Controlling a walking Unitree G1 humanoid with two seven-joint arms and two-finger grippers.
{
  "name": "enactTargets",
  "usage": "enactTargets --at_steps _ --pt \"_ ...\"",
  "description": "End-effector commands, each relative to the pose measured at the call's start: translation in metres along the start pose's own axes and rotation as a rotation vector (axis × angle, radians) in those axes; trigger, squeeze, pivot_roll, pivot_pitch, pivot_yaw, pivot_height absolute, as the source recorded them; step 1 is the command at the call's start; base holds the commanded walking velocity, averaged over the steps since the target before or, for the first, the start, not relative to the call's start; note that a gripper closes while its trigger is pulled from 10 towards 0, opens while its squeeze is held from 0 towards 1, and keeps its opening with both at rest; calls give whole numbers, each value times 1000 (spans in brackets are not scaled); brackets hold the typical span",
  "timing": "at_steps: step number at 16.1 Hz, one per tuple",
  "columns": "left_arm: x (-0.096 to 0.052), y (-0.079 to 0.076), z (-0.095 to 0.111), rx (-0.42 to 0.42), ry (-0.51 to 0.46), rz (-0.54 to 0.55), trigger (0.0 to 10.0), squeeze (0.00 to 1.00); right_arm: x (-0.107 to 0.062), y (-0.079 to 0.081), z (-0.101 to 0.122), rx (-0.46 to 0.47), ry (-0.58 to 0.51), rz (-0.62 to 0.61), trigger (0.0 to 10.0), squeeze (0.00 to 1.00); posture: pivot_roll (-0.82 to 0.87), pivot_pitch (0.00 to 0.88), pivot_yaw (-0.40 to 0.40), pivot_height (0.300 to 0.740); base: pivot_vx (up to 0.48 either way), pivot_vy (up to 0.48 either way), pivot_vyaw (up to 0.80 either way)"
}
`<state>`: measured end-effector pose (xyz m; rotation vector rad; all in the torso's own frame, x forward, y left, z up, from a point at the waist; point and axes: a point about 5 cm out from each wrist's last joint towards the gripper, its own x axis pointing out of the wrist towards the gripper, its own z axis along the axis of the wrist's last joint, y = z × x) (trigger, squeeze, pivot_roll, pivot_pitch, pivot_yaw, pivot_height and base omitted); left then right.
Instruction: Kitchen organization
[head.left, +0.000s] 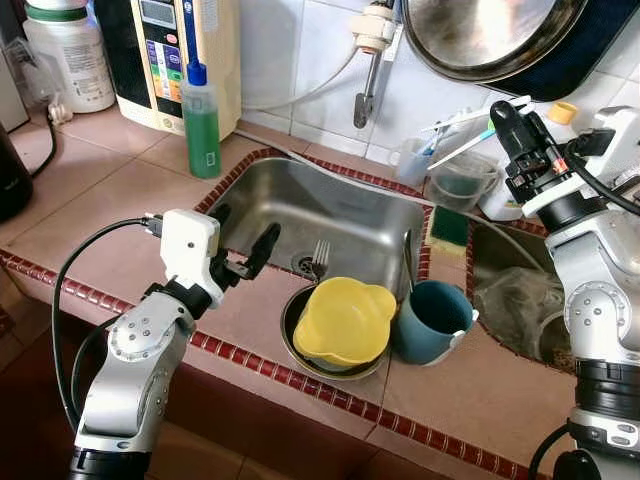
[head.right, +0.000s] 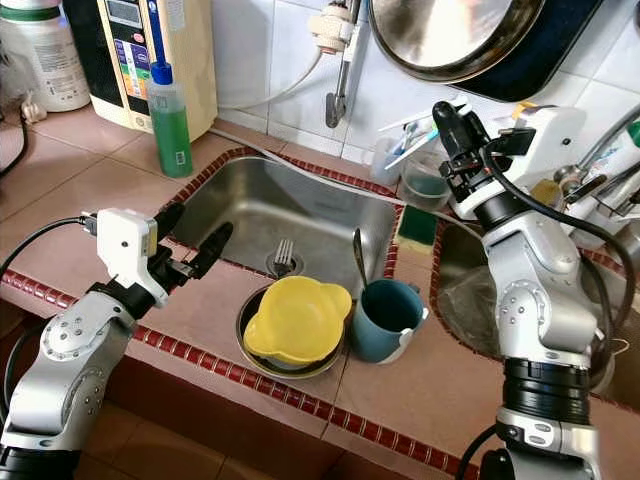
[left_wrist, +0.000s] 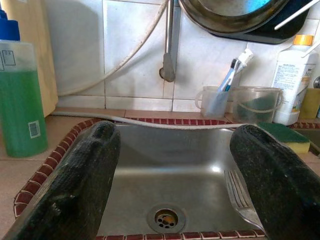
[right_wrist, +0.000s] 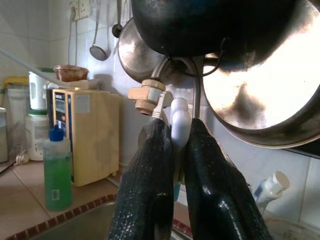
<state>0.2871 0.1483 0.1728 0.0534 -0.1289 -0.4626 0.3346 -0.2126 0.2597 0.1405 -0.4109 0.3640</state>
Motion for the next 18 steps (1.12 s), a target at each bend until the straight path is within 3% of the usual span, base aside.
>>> enactTargets --at_steps 1,2,3,6,11,15,18 --pt "8 -24 9 42 27 -104 10000 0 0 -31 -7 -56 93 -127 10000 0 27 16 -78 732 0 0 0" --pt "11 -32 12 59 42 -133 10000 0 1 -39 -10 -64 118 -156 10000 0 26 15 -78 732 0 0 0" --pt "12 -32 13 54 35 -127 10000 0 2 -37 -7 -58 101 -144 10000 0 27 13 -80 732 0 0 0" --pt "12 -22 19 32 -5 -67 10000 0 6 -29 -1 -42 55 -102 10000 0 29 6 -85 732 0 0 0" --pt "11 -15 22 35 4 -38 10000 0 8 -30 -4 -41 55 -92 10000 0 29 2 -89 732 0 0 0" --pt "11 -4 22 36 4 29 10000 0 4 -17 -8 -27 51 -48 10000 0 32 0 -91 732 0 0 0" --pt "8 -2 21 38 7 30 10000 0 -5 -8 -25 -2 101 -44 10000 0 32 0 -90 732 0 0 0"
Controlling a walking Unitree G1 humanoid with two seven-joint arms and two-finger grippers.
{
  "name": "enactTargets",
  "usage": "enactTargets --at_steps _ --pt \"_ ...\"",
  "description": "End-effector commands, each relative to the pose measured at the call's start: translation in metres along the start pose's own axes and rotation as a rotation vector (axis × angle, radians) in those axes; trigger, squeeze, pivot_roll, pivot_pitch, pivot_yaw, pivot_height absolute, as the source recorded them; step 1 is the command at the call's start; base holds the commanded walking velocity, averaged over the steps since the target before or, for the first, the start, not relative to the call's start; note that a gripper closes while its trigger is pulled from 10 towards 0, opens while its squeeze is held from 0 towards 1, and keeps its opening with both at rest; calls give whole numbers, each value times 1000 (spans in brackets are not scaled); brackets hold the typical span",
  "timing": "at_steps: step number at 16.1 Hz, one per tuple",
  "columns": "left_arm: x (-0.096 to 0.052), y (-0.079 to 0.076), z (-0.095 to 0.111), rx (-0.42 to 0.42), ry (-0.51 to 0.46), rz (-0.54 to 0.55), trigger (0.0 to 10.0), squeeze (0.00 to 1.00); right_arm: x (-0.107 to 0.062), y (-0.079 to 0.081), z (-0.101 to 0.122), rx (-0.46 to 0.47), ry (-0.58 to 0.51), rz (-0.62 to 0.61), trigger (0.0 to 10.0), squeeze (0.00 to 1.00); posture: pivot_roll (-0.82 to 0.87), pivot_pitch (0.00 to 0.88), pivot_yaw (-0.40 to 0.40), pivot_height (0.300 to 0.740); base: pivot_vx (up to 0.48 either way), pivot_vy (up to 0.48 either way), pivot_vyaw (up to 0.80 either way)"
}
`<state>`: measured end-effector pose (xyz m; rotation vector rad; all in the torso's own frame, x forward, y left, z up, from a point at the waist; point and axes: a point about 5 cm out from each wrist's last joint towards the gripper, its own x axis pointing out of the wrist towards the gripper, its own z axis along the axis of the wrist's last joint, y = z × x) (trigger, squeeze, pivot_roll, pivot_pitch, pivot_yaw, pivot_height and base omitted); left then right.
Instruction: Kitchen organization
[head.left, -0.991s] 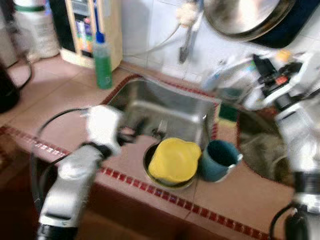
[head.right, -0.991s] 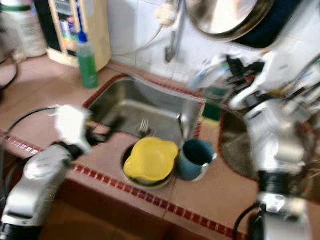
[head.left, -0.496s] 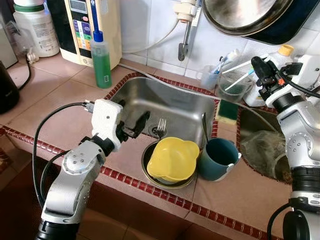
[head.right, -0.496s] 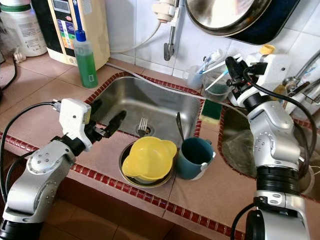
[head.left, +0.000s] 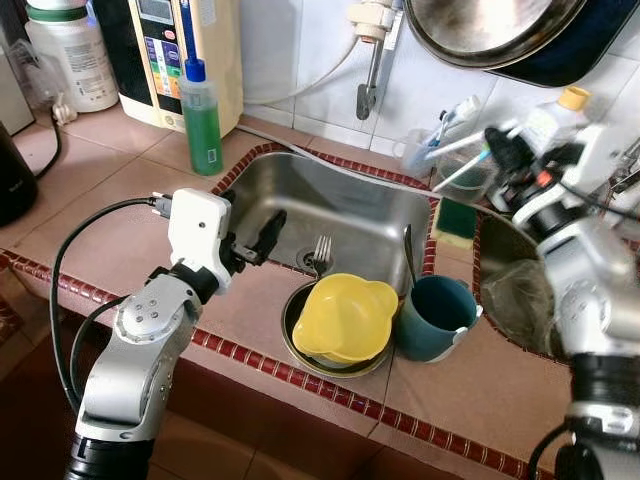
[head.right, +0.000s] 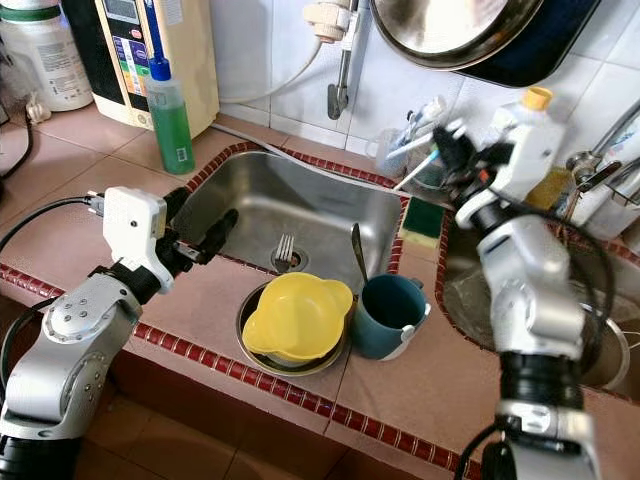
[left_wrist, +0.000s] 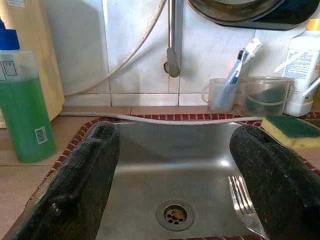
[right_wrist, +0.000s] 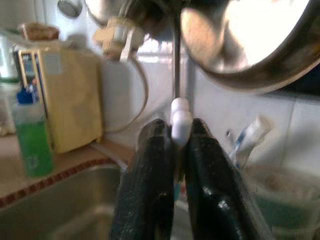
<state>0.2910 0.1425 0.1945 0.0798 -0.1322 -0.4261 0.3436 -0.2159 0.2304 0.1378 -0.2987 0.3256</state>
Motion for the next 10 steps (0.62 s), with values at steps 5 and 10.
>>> enactTargets --at_steps 5,10 --pt "1 -15 2 6 -1 -96 10000 0 -1 -3 -9 10 78 11 10000 0 25 2 -87 732 0 0 0" --pt "-2 -32 7 -11 -12 -185 10000 0 3 -7 -27 86 149 43 10000 0 31 11 -89 732 0 0 0"
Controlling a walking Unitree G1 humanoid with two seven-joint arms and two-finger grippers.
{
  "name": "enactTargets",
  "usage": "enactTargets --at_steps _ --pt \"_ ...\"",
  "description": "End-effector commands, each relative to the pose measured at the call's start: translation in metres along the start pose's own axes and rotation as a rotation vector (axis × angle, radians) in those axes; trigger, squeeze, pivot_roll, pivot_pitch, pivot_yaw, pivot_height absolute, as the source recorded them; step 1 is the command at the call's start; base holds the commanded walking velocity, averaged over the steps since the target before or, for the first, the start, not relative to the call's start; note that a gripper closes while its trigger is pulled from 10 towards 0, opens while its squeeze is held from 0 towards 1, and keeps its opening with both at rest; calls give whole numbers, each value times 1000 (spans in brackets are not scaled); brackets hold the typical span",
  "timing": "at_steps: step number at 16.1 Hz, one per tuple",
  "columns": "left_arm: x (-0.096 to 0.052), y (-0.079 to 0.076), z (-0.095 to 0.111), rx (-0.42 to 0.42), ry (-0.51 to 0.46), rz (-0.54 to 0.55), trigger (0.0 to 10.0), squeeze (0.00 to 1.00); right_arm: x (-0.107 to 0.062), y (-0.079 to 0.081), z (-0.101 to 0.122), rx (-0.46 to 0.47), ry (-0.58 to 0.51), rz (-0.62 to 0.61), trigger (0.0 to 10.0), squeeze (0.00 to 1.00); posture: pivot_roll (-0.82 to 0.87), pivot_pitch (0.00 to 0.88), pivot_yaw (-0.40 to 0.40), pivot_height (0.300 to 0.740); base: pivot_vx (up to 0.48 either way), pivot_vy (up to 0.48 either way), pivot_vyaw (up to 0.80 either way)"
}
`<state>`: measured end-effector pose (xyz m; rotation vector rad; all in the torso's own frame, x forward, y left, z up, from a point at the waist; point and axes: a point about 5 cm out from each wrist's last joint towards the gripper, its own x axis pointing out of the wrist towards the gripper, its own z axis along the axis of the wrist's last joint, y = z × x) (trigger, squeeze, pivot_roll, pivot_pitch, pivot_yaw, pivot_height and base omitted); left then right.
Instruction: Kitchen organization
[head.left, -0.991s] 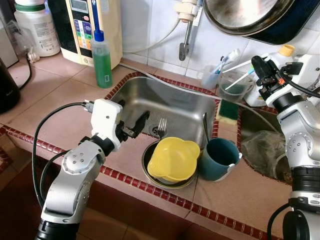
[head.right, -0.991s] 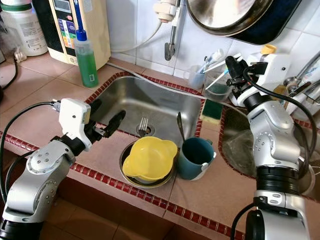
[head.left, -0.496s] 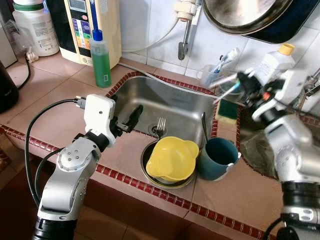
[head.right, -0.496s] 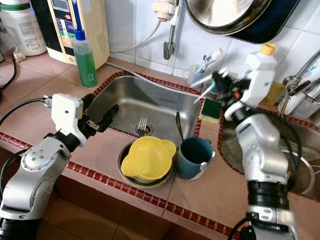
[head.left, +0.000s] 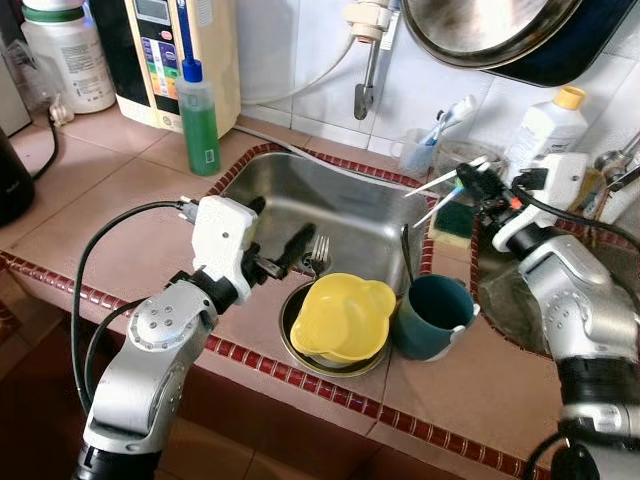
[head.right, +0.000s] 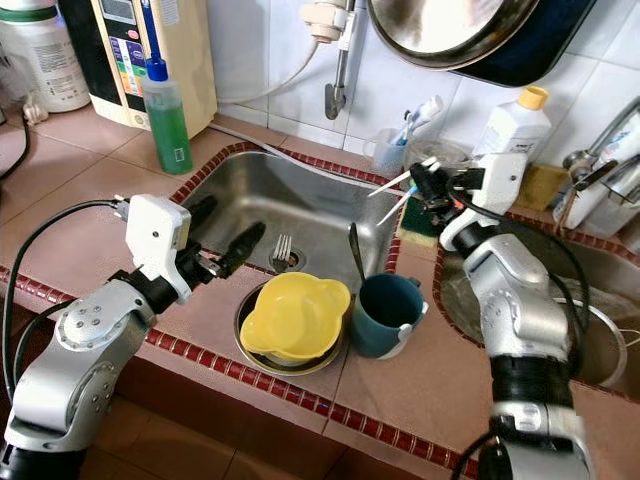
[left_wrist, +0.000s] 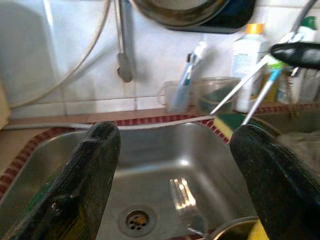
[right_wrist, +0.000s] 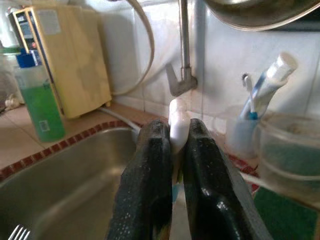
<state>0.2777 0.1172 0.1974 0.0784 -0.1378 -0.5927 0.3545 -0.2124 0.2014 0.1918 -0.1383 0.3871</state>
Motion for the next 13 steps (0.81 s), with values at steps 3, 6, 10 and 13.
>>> enactTargets --at_steps 3,6,10,13 --pt "-2 -7 3 -4 0 -40 10000 0 7 -9 3 53 20 28 10000 0 43 18 -92 732 0 0 0" --pt "-6 -13 4 -2 16 -83 10000 0 16 -13 3 97 31 53 10000 0 52 24 -94 732 0 0 0" --pt "-8 -19 1 20 44 -123 10000 0 23 -13 -3 144 63 89 10000 0 57 22 -96 732 0 0 0" --pt "-10 -26 1 26 56 -174 10000 0 26 -15 -7 164 81 79 10000 0 59 21 -98 732 0 0 0"
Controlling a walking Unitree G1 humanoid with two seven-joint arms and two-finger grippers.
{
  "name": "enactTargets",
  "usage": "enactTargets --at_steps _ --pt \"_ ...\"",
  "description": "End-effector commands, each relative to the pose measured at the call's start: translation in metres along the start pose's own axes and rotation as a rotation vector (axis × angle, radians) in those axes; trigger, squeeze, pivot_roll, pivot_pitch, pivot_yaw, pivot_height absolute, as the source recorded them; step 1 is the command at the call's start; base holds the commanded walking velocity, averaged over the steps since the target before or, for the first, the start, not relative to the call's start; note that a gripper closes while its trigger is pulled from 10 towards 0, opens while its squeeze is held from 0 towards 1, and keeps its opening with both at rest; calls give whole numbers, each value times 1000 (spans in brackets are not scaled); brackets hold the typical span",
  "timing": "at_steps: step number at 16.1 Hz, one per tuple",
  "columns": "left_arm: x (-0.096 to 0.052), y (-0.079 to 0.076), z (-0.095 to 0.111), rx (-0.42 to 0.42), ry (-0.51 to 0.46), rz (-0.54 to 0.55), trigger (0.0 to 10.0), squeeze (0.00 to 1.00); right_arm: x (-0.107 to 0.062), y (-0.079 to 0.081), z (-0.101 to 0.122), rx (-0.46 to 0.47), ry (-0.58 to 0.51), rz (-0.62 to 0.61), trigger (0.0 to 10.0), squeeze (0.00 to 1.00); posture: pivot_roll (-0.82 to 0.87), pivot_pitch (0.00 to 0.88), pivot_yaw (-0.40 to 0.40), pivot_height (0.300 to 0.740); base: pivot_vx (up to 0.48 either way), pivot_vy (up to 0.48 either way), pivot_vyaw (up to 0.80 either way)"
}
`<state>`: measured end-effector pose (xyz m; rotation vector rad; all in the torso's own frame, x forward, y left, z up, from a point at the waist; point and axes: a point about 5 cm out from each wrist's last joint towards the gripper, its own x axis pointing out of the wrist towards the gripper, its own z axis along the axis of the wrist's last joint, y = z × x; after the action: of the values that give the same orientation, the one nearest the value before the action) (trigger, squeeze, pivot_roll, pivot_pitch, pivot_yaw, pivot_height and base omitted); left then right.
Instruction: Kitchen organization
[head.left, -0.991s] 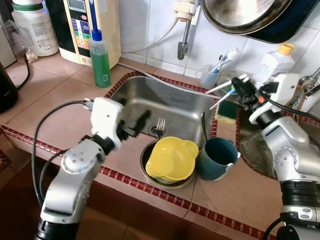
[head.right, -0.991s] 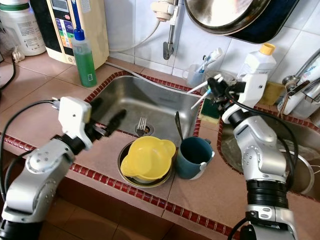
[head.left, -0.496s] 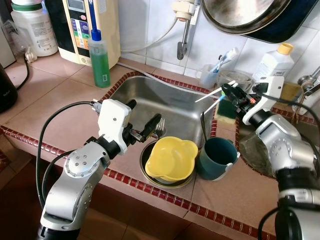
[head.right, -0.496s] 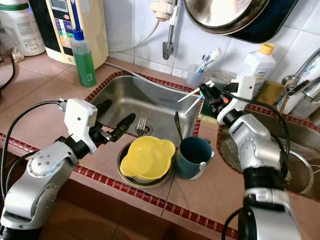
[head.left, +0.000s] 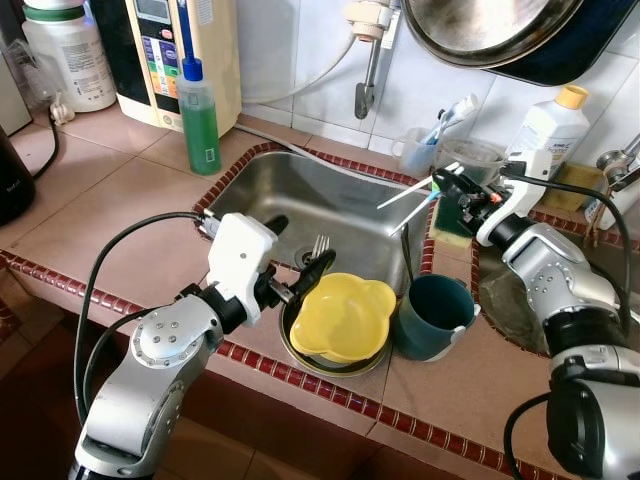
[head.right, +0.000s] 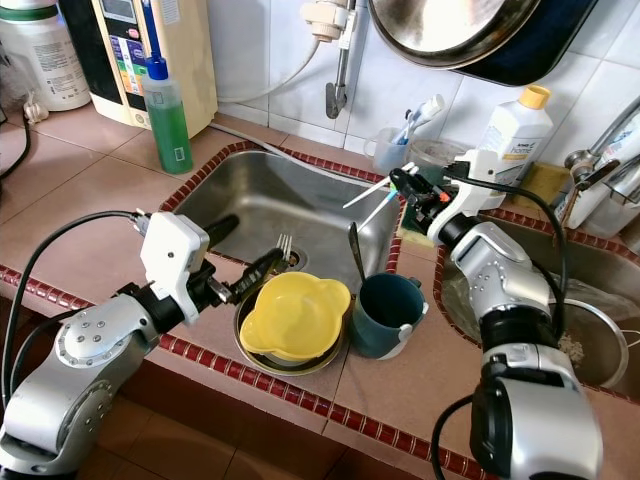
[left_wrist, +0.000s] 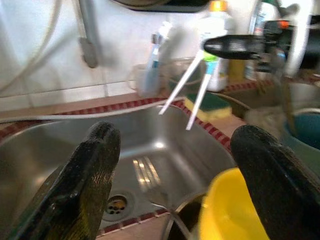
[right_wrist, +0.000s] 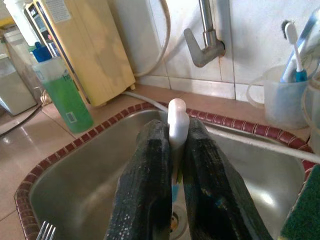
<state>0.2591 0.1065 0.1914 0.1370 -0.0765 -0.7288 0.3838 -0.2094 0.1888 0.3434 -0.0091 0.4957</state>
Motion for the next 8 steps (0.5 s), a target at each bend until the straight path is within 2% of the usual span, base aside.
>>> enactTargets --at_steps 1,6,8 --pt "0 -8 5 8 -18 -42 10000 0 0 -3 8 -15 -21 -6 10000 0 59 21 -98 732 0 0 0" --pt "-1 -13 10 28 -11 -79 10000 0 4 -4 4 6 -6 -10 10000 0 69 15 -100 732 0 0 0" --pt "-1 -13 10 30 -9 -76 10000 0 5 -4 5 22 -14 -8 10000 1000 73 11 -102 732 0 0 0"
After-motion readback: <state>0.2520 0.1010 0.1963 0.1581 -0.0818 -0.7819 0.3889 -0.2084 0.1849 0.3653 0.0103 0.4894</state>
